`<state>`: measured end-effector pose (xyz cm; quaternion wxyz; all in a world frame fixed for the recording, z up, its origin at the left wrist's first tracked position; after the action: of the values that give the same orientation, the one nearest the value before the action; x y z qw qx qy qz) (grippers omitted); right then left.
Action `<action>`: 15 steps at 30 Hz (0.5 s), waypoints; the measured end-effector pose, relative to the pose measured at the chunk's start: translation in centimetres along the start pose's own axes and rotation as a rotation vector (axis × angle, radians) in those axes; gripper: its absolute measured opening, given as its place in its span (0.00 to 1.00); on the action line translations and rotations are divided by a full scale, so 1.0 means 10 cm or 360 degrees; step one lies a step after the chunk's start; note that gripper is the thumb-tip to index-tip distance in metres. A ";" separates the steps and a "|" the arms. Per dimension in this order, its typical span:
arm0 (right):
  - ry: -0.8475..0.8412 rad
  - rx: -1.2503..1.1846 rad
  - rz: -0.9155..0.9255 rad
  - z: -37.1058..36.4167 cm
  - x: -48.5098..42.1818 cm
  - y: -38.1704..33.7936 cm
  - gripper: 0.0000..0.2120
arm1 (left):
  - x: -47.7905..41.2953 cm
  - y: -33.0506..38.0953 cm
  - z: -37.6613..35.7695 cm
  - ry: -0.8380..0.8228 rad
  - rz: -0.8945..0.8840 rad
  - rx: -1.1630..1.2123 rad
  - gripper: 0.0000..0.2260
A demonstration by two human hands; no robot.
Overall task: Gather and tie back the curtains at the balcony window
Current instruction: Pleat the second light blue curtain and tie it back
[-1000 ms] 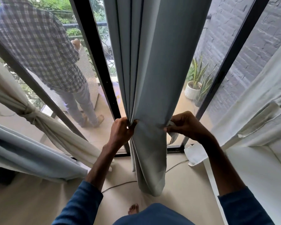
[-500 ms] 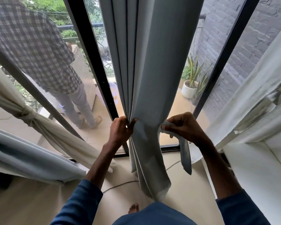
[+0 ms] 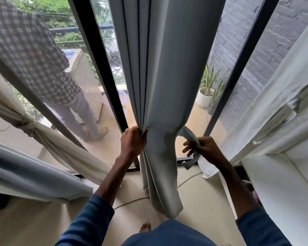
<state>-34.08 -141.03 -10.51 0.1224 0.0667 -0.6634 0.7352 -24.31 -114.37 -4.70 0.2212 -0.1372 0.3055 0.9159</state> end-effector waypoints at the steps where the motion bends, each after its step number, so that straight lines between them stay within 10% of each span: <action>1: 0.0046 -0.0044 -0.0034 0.00 0.01 0.12 0.19 | 0.01 0.03 0.01 0.0006 0.0021 0.0007 0.24; 8: 0.0222 -0.0250 -0.0274 -0.30 0.17 0.72 0.10 | 0.02 0.10 0.07 0.0065 0.0154 -0.0021 0.17; 15: 0.0045 0.1081 -0.0200 -1.19 0.32 1.35 0.15 | 0.01 0.40 0.01 -0.0060 0.0196 0.0014 0.08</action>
<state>-39.99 -130.14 -23.91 0.1475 0.1343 -0.3735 0.9059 -26.34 -117.17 -2.65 0.1708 -0.0999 0.3132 0.9289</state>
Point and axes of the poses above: each hand's wrist, its own x-axis away from the middle knuckle, its own z-axis out of the back of the hand, y = z × x, the point moved 6 cm from there along -x, towards the middle knuckle, and after that the axes turned 12 degrees about -z, right-handed, at the moved point
